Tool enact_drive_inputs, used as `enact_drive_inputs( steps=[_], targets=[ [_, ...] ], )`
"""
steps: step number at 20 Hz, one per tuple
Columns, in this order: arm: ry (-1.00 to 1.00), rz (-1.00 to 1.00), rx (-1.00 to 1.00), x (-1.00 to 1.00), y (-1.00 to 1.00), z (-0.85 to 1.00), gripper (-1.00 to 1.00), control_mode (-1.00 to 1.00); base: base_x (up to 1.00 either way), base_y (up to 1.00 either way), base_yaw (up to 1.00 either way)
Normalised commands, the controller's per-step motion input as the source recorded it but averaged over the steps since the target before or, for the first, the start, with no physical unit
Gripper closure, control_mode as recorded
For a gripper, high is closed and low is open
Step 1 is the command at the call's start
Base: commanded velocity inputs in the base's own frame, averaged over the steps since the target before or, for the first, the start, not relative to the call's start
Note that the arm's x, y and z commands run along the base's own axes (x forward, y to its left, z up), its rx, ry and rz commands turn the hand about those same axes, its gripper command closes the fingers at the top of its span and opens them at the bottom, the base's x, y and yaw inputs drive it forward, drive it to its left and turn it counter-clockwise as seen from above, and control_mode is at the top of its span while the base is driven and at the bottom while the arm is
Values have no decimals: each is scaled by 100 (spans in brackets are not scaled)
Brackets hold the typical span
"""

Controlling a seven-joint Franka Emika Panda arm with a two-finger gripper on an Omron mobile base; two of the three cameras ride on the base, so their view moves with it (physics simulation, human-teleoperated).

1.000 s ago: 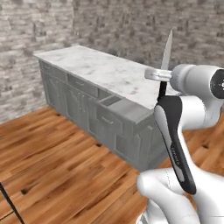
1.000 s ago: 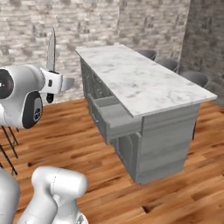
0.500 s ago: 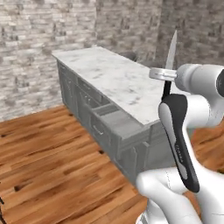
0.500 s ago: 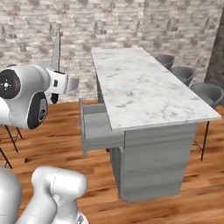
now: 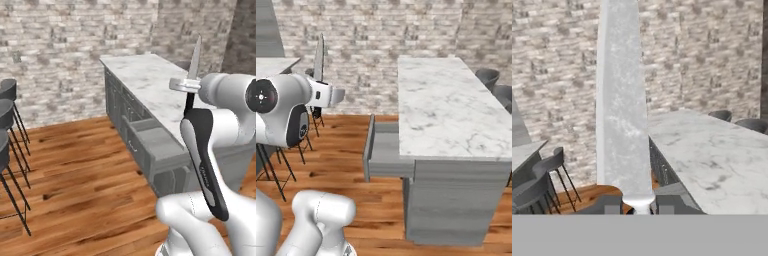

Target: Pick up the metallic utensils from the counter and place them in the open drawer. Make sure not to pick up any wooden utensils.

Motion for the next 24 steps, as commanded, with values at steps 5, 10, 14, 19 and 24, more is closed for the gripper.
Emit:
enact_drive_inputs(
  steps=[5,10,14,19,24],
  targets=[
    [0,0,0,0,0,0,100,100,52,-67,38],
    [0,0,0,0,0,0,100,100,48,-57,33],
    [0,0,0,0,0,0,100,100,31,-32,18],
    [10,0,-1,16,0,-19,100,-100,0,0,0],
    [35,0,-12,58,-1,-81,100,-100,0,0,0]
  ],
)
